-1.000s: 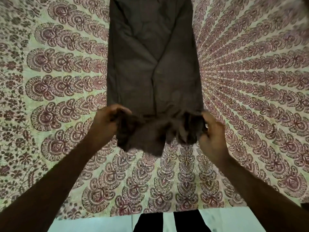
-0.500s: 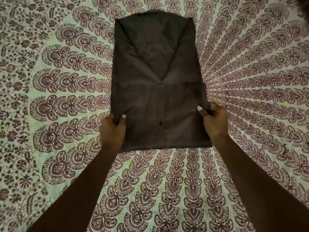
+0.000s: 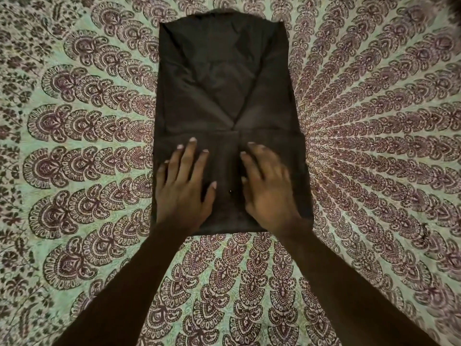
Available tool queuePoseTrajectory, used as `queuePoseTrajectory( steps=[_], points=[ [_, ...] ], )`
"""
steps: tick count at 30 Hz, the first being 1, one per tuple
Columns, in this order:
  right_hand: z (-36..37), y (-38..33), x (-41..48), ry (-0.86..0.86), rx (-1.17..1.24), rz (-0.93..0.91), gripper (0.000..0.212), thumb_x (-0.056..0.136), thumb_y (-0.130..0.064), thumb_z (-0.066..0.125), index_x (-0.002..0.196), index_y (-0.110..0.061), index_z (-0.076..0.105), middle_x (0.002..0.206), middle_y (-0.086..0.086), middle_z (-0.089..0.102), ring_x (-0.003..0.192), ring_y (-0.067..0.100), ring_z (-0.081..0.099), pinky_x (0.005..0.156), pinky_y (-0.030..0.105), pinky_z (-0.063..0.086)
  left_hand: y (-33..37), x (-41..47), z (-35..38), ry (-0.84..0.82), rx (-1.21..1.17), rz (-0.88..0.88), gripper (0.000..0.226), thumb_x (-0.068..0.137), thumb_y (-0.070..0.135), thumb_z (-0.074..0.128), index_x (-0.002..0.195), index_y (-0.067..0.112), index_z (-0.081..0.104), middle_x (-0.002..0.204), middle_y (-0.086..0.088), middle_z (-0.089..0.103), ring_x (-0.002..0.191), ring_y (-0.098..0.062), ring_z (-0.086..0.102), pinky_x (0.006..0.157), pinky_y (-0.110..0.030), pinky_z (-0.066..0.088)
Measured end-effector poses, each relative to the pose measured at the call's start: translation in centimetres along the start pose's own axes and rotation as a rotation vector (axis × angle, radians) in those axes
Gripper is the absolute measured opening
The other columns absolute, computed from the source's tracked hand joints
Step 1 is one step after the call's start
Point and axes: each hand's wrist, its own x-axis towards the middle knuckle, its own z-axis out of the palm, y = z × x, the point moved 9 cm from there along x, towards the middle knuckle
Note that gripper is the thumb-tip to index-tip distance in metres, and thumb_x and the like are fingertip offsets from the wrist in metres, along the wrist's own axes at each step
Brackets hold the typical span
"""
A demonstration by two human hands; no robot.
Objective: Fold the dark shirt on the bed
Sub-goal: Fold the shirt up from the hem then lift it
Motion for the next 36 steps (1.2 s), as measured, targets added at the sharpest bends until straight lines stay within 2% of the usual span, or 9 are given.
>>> queuePoseTrajectory(
  steps=[4,8,14,17,21,25,31,34,36],
  points=[
    [4.4,-0.5,0.4,-0.227,-0.116,-0.079,0.064,0.104,-0.058,0.035,0.162,-0.034,0.026,0.174,0.001,0.009,0.160,0.025,0.009,0.123,0.051,0.023,-1.6,0.6,3.1,-0.108,0.022,-0.049,0.078,0.093,0.065,0.046,0.162,0.035,0.023,0.174,0.001,0.007,0.159,-0.030,0.011,0.124,-0.057,0.019],
    [3.1,5.5,-0.2,-0.227,-0.221,0.055,0.073,0.095,-0.081,0.029,0.160,-0.052,0.013,0.174,-0.003,0.003,0.161,0.023,0.007,0.125,0.054,0.014,-2.1,0.5,4.0,-0.150,0.042,-0.057,0.084,0.089,0.074,0.043,0.162,0.039,0.019,0.174,0.003,0.002,0.159,-0.034,0.006,0.123,-0.058,0.019],
    [0.6,9.5,-0.5,-0.221,-0.210,0.222,0.084,0.095,-0.080,0.028,0.165,-0.037,0.010,0.174,0.010,-0.006,0.160,0.037,0.000,0.126,0.061,0.017,-2.1,0.5,2.5,-0.132,-0.026,-0.071,0.091,0.083,0.075,0.048,0.162,0.041,0.017,0.174,0.003,-0.006,0.160,-0.032,0.002,0.125,-0.059,0.017],
    [0.7,5.9,-0.1,-0.207,-0.147,-0.003,0.083,0.098,-0.073,0.039,0.165,-0.030,0.014,0.173,0.013,-0.010,0.160,0.035,-0.009,0.128,0.056,0.011,-2.1,-0.6,3.4,-0.143,0.006,-0.062,0.092,0.084,0.079,0.043,0.162,0.042,0.013,0.174,0.004,-0.004,0.160,-0.030,0.002,0.124,-0.060,0.018],
    [3.8,2.4,-1.2,-0.299,-0.129,-0.250,0.072,0.099,-0.072,0.037,0.162,-0.041,0.022,0.174,0.008,-0.001,0.161,0.029,-0.001,0.125,0.058,0.019,-2.5,-0.9,4.9,-0.150,0.031,-0.063,0.092,0.083,0.082,0.042,0.162,0.043,0.014,0.174,0.004,0.000,0.160,-0.031,0.006,0.123,-0.058,0.020],
    [2.9,5.3,-0.7,-0.266,-0.163,-0.072,0.071,0.097,-0.078,0.032,0.160,-0.051,0.017,0.174,0.000,0.001,0.161,0.023,0.005,0.124,0.057,0.017,-2.7,-0.6,4.8,-0.192,0.006,-0.058,0.092,0.081,0.087,0.037,0.161,0.048,0.011,0.174,0.007,-0.002,0.160,-0.031,0.005,0.122,-0.059,0.020],
    [0.7,9.8,-1.6,-0.370,-0.189,0.067,0.078,0.094,-0.083,0.019,0.162,-0.048,0.006,0.174,0.001,-0.005,0.160,0.027,0.008,0.124,0.059,0.021,-3.3,0.1,6.2,-0.483,-0.054,-0.107,0.095,0.070,0.096,0.021,0.149,0.063,-0.020,0.162,0.018,-0.039,0.157,-0.027,-0.021,0.125,-0.059,0.004],
    [-0.5,8.6,-2.3,-0.424,-0.176,-0.030,0.084,0.095,-0.083,0.020,0.164,-0.039,0.006,0.173,0.009,-0.010,0.160,0.033,0.000,0.127,0.058,0.014,-2.0,0.4,3.4,-0.374,-0.060,-0.109,0.088,0.081,0.082,0.040,0.158,0.052,0.011,0.172,0.003,-0.002,0.156,-0.035,0.010,0.121,-0.060,0.021],
    [-1.2,7.2,-3.9,-0.434,-0.166,-0.148,0.086,0.096,-0.081,0.027,0.165,-0.031,0.016,0.174,0.013,-0.001,0.160,0.034,0.007,0.126,0.057,0.016,-0.7,-0.8,0.3,-0.175,-0.098,-0.086,0.073,0.084,0.065,0.054,0.149,0.035,0.040,0.152,-0.006,0.035,0.133,-0.034,0.042,0.108,-0.053,0.040]
  ],
)
